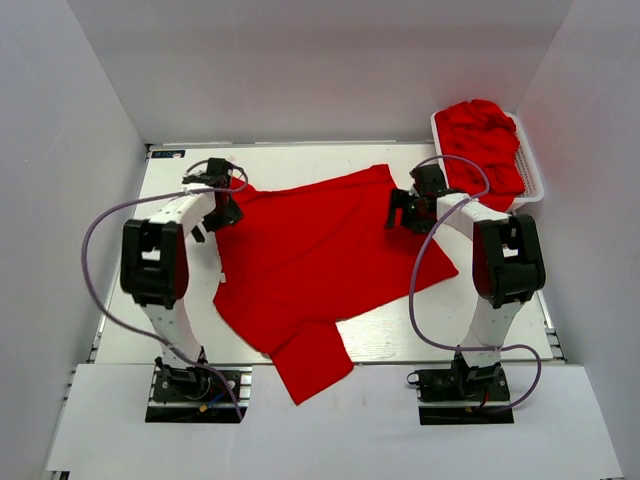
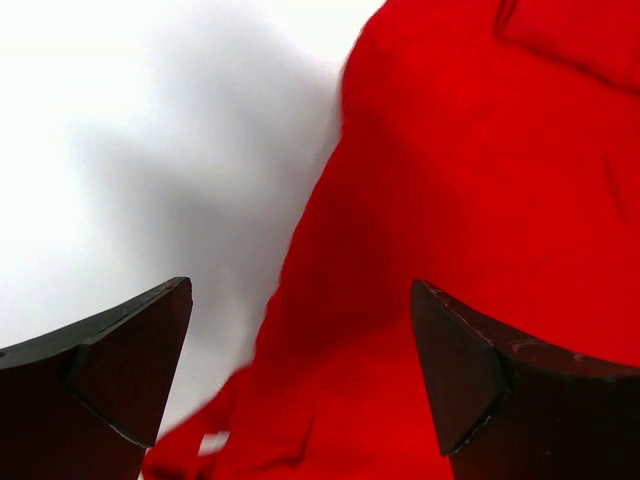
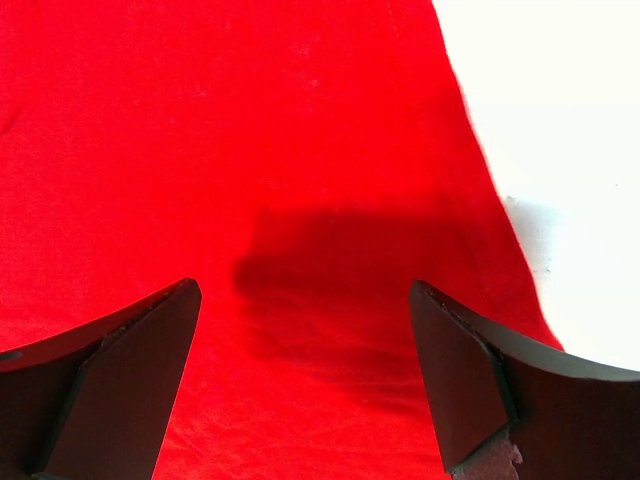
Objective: Fold and stack the t-shirts
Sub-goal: Flatten out the tshirt
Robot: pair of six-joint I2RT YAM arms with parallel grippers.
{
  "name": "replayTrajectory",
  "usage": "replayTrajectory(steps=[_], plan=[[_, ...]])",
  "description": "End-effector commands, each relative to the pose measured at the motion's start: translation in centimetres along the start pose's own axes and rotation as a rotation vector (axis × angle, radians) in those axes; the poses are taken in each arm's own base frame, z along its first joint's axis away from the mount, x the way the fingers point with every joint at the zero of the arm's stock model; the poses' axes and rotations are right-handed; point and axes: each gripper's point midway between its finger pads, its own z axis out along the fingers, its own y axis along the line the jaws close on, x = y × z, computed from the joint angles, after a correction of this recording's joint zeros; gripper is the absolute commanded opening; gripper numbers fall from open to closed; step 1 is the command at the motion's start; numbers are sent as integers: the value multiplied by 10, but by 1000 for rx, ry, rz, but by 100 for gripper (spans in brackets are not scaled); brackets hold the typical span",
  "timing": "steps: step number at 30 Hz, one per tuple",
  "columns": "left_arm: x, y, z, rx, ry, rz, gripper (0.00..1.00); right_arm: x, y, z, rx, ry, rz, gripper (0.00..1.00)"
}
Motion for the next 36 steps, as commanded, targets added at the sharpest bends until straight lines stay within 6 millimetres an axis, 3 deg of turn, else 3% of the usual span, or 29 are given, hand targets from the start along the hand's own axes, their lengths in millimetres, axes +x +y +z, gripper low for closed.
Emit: replayTrajectory(steps=[1, 3, 7, 8, 10, 11, 12, 13, 14, 18, 20, 21, 22, 23, 24, 25, 30, 33, 36], plan=[[-21, -9, 11, -19, -28, 53, 100, -12, -4, -11, 24, -45, -22, 90], [-31, -33, 15, 53, -51, 84, 100, -14, -5, -11, 27, -51, -22, 90], [-26, -89, 27, 275, -21, 133, 97, -10, -9, -6, 41, -36, -21, 90], [-23, -97, 38, 289, -7, 149, 97, -10, -10, -5, 42, -33, -24, 90], [-19, -109, 48, 315, 22, 166, 96, -10, -16, -2, 73, -32, -15, 90], [-28, -119, 49, 332, 13, 162, 96, -10, -18, -1, 78, -29, -12, 90], [-15, -120, 70, 302, 59, 177, 96, -7, -18, 3, 79, -17, -10, 90], [-14, -125, 77, 308, 67, 189, 96, -7, -18, 5, 76, -13, -4, 90], [-24, -134, 78, 318, 52, 185, 96, -7, -20, 7, 77, -8, 4, 90], [-27, -150, 109, 289, 73, 204, 96, 1, -14, 24, 28, 59, 21, 90], [-38, -163, 126, 282, 40, 219, 96, 6, -12, 32, 13, 84, 30, 90], [-43, -167, 132, 280, 26, 215, 96, -3, -10, 33, 6, 74, 33, 90], [-62, -180, 128, 309, -22, 209, 96, 5, -12, 44, -3, 111, 40, 90], [-69, -182, 135, 318, -28, 195, 96, 4, -10, 46, -10, 116, 38, 90], [-64, -186, 152, 340, -6, 190, 99, -3, -7, 46, -17, 116, 42, 90], [-81, -201, 147, 390, -58, 173, 99, -3, -4, 56, -35, 133, 43, 90], [-109, -229, 145, 519, -167, 145, 99, -31, 11, 63, -98, 93, 35, 90], [-134, -242, 127, 573, -241, 126, 99, -56, 23, 53, -122, 32, 8, 90], [-179, -246, 78, 618, -365, 117, 99, -81, 29, 31, -127, -45, -15, 90]])
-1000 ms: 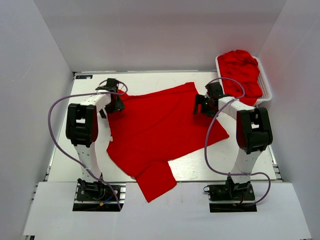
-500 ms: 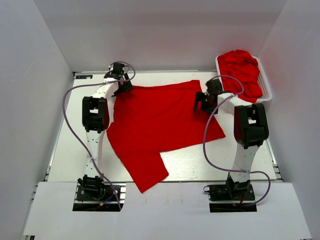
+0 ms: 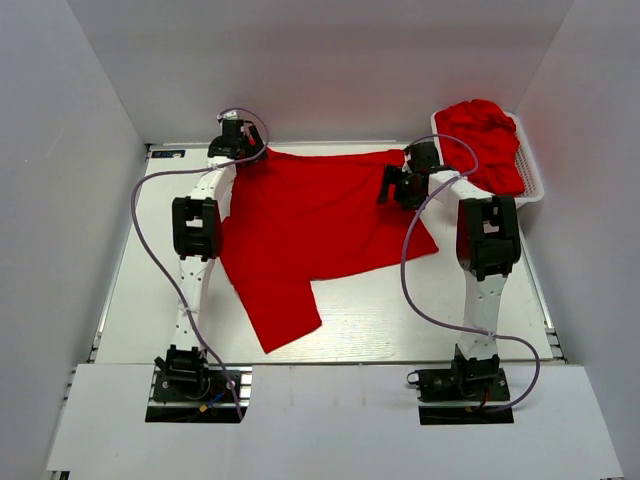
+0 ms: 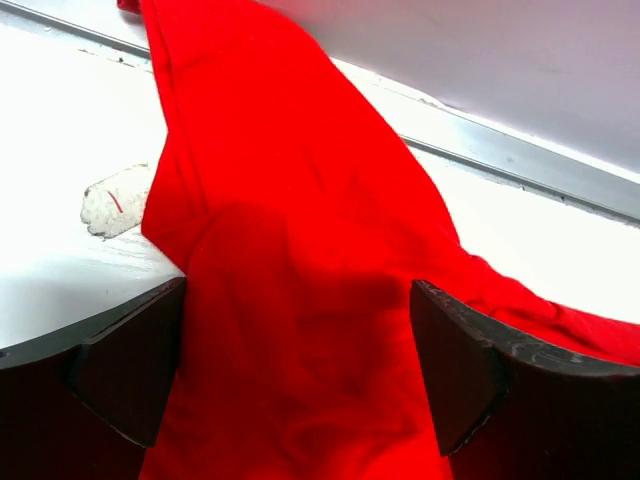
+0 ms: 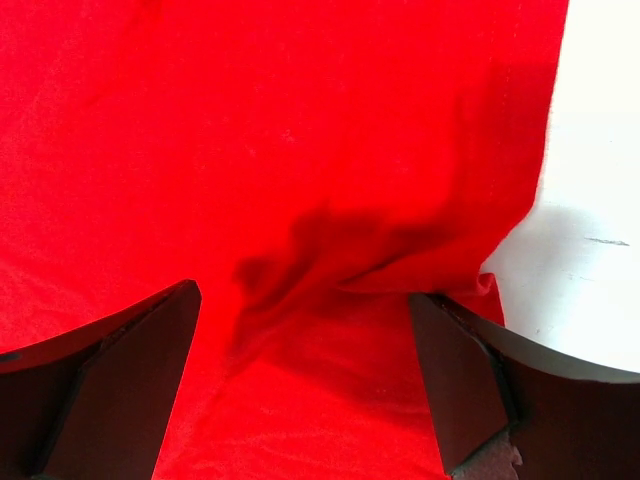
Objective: Fold and stack the t-shirts
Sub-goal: Flatten out the tshirt
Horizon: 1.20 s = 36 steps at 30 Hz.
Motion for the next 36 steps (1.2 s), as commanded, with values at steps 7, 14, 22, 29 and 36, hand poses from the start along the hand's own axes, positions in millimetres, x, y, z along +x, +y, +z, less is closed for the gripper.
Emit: replayTrajectory(steps=[7, 14, 22, 29, 36], plan=[[-106, -22, -127, 16, -140, 119, 99, -32, 22, -79, 0, -137, -67, 90], [-24, 32, -250, -201, 71, 62, 99, 40, 10, -110, 12, -107, -16, 90], [177, 41, -353, 25, 412, -33, 99, 90, 6, -140, 9, -125, 2, 90], [267, 9, -421, 265, 633, 40, 98, 108, -10, -147, 79, -105, 17, 90], [343, 32, -472, 193, 897, 155, 97, 117, -26, -150, 153, -117, 47, 90]])
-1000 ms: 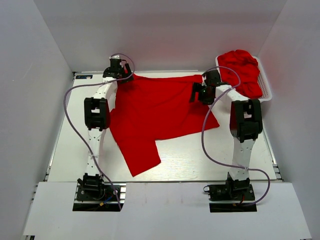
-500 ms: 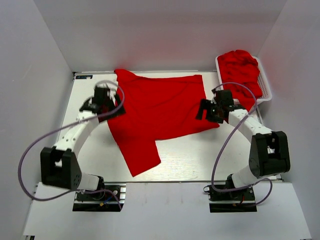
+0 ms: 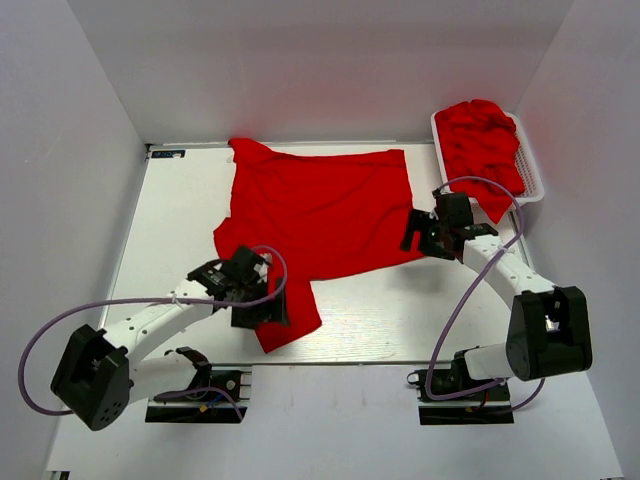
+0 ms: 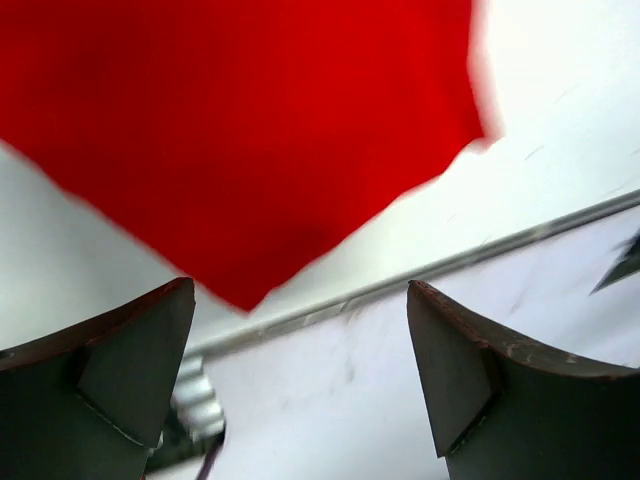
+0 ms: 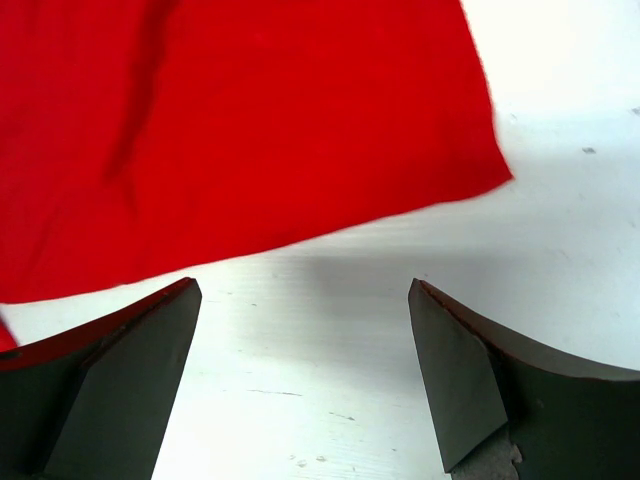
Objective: Fold and stack the t-shirts
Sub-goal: Flatten out the tshirt
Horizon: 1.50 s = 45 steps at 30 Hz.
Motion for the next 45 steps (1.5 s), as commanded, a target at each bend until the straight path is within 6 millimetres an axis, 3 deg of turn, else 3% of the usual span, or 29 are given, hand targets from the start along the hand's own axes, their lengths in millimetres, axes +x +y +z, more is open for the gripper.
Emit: replayTrajectory(steps=[1, 4, 6, 13, 16, 25, 41, 45], plan=[[50, 14, 0, -69, 157, -42, 97, -4, -11, -5, 55, -38, 23, 90], [63, 34, -2, -190, 189, -43, 97, -6, -12, -8, 64, -52, 21, 90], [58, 38, -3, -233, 162, -36, 97, -5, -13, -9, 70, -51, 24, 90], [58, 30, 32, -220, 191, 6, 97, -7, -22, -11, 114, -56, 18, 90], [54, 32, 37, -254, 169, 34, 97, -3, -23, -10, 118, -46, 17, 90], [49, 51, 54, -386, 148, 18, 59, 12, -26, -6, 120, -11, 30, 90], [34, 50, 84, -400, 136, 42, 62, 13, -26, -9, 115, -10, 19, 90], [30, 54, 83, -433, 134, 36, 48, 13, -24, -10, 110, -13, 18, 90]])
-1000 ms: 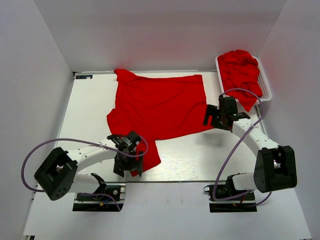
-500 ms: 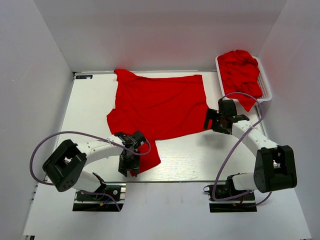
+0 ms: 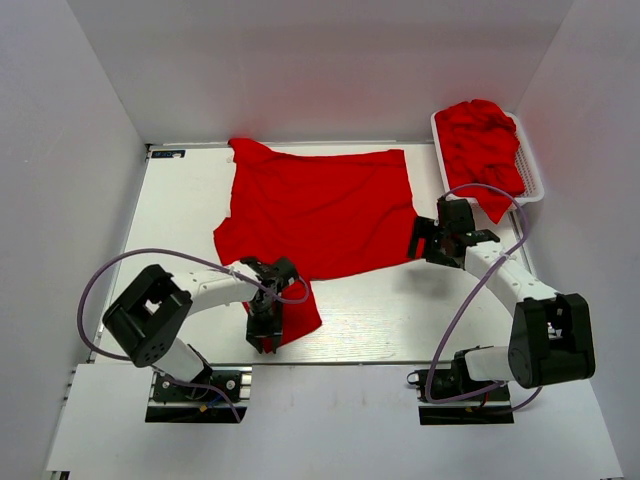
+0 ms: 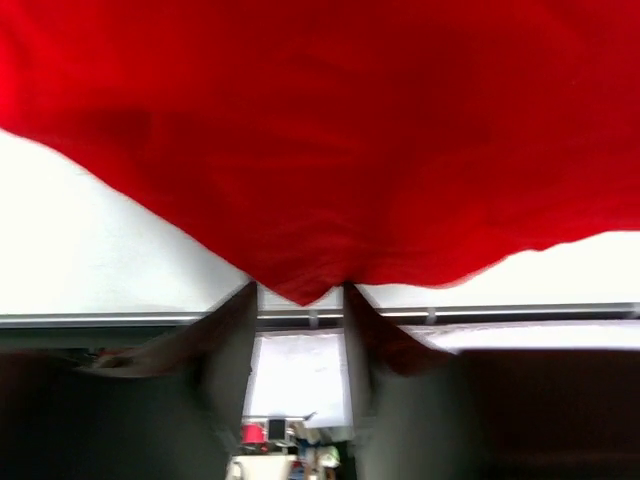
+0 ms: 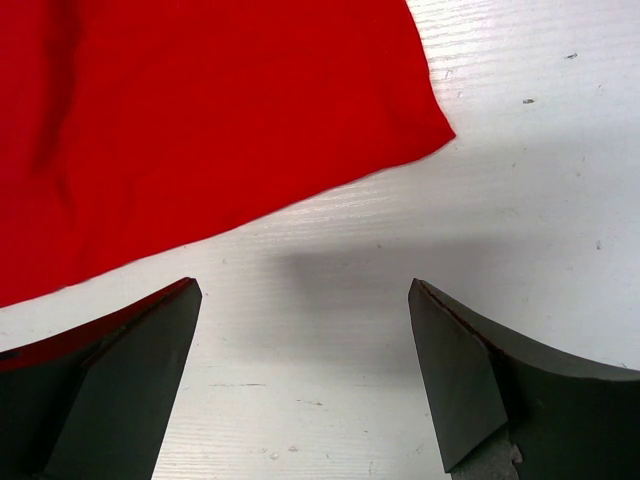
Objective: Fold and stack the t-shirts
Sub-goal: Flatten out the tshirt
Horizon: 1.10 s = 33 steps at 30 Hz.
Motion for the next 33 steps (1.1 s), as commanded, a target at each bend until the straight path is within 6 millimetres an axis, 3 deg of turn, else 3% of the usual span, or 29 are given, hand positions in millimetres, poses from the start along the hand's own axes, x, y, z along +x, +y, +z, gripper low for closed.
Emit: replayTrajectory(steps=[1, 3, 4, 7, 11, 20, 25, 31, 32, 33], plan=[[-55, 0, 35, -37, -234, 4, 42, -5, 0, -7, -1, -26, 0, 90], [-56, 2, 37, -52, -232, 4, 28, -7, 2, -6, -10, -29, 2, 90], [-58, 3, 37, -65, -233, 3, 0, -6, 1, -6, -11, -27, -3, 90], [-61, 5, 34, -83, -248, 1, 0, -4, 1, -5, -13, -19, -14, 90], [-67, 6, 15, -91, -317, 7, 0, -4, 1, -5, -19, -17, -31, 90], [-86, -9, -46, 32, -517, 51, 0, -8, 9, -4, -55, -36, -45, 90], [-92, -16, -77, 86, -602, 72, 0, -13, -2, 1, 18, -52, -15, 90], [-91, -19, -95, 114, -625, 90, 0, -20, -14, 26, 121, -13, 48, 90], [-89, -17, -97, 114, -628, 99, 0, -24, -6, 28, 114, -19, 42, 90], [-89, -17, -97, 114, -628, 99, 0, -29, -16, 33, 156, -25, 92, 90]])
